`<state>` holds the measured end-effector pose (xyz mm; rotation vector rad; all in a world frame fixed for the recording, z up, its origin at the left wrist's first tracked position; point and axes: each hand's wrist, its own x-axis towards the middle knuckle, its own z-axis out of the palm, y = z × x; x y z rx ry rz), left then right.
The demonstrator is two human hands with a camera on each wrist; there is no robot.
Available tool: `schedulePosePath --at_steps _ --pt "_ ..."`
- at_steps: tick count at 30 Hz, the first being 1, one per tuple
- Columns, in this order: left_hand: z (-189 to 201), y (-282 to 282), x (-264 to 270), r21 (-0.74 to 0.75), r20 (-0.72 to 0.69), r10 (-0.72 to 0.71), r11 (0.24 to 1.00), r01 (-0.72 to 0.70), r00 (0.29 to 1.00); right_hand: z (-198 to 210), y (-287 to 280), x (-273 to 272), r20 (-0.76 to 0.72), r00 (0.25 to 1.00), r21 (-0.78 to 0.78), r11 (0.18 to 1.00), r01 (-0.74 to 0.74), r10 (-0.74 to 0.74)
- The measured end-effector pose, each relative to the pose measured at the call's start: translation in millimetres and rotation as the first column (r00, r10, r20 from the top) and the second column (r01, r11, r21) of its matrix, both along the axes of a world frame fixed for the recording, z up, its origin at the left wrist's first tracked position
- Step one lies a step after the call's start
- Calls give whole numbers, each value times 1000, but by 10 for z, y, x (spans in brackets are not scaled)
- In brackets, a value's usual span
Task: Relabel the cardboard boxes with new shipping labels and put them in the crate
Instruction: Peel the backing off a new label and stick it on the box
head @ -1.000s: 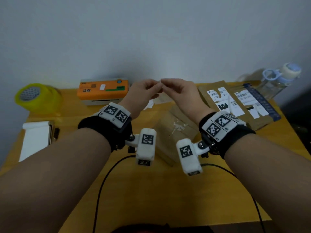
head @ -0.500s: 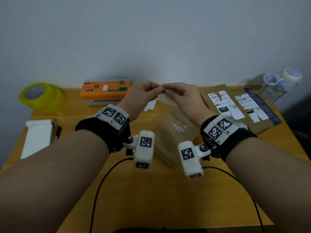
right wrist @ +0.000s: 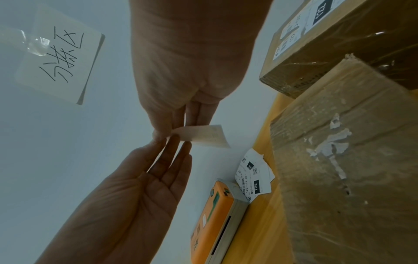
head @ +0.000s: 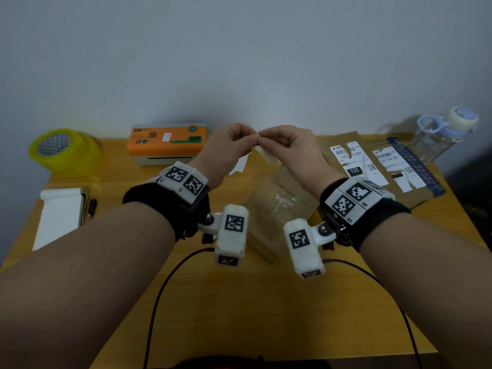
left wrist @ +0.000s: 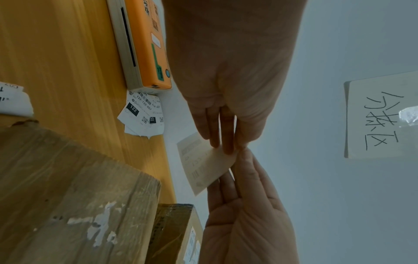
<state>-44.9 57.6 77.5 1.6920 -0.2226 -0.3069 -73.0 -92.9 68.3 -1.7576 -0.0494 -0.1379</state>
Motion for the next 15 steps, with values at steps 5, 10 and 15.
schedulePosePath --at_steps 5,10,15 --pt "-28 44 34 77 64 -33 997 28 997 30 12 -6 -46 999 32 999 -12 13" --pt "-33 61 48 135 110 -27 991 12 994 46 48 1 -73 997 34 999 -27 30" --pt "-70 51 49 176 141 -9 984 -16 990 31 95 23 -113 993 32 999 23 -19"
